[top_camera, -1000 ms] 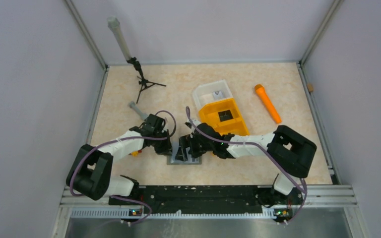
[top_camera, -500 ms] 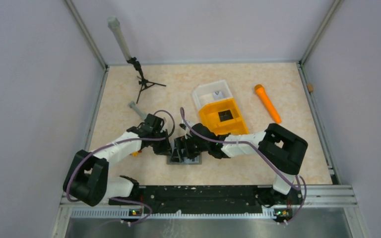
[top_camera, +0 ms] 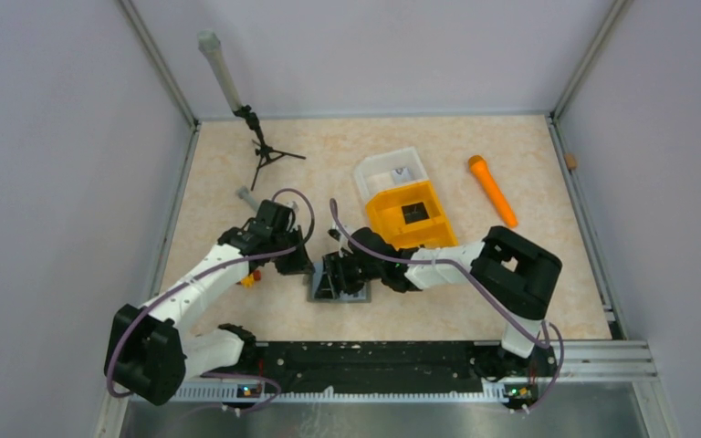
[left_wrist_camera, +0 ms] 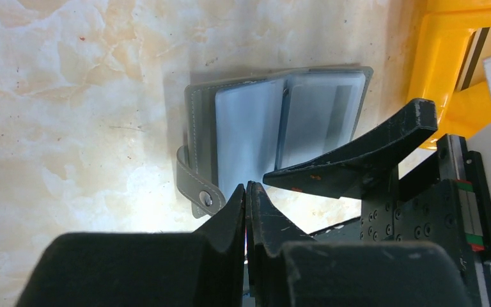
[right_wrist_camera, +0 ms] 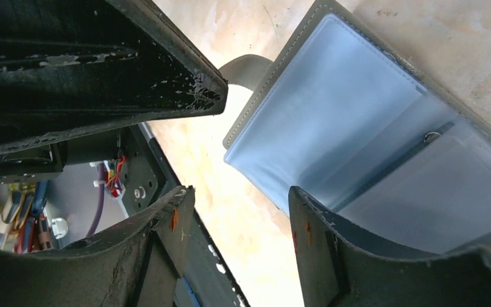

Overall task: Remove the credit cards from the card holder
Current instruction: Open the card holder at the center of the board.

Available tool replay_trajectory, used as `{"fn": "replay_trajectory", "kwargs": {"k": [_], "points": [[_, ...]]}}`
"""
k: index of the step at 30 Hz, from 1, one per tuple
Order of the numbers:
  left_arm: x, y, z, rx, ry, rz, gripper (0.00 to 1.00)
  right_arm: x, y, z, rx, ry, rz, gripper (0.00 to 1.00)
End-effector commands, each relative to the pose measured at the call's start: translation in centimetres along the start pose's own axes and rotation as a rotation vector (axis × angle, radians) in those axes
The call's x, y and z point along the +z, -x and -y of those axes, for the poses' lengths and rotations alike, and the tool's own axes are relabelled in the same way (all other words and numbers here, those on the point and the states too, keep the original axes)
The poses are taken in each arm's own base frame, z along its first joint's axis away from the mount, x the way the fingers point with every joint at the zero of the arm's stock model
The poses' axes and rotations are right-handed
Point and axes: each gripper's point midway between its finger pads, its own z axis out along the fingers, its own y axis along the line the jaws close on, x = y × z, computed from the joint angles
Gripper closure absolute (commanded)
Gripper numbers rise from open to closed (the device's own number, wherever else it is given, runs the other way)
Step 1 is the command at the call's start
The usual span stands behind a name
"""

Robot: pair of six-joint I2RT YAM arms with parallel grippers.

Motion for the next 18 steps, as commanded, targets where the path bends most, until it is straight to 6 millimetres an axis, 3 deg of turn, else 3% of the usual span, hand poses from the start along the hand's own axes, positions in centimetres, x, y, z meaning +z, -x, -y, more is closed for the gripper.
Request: {"fn": "replay_trajectory", "kwargs": {"k": [1,9,18], "points": [[-0.9,0.9,1.6,0.012,-0.064,0.023,0.94,0.8,1.1,-1.9,-0.040,0.065,0.016,0.41],[1.3,-0.1,1.6,0.006,-0.093,-0.039,0.96,1.3,0.4,-1.0,-0.033,0.037,-0.014,0.38],[3.7,-1.4,0.9,-0.008,-0.102,-0.105,0.99,-2.0,2.4,-2.3,-0.063,0.009,0.070,0.38]]}}
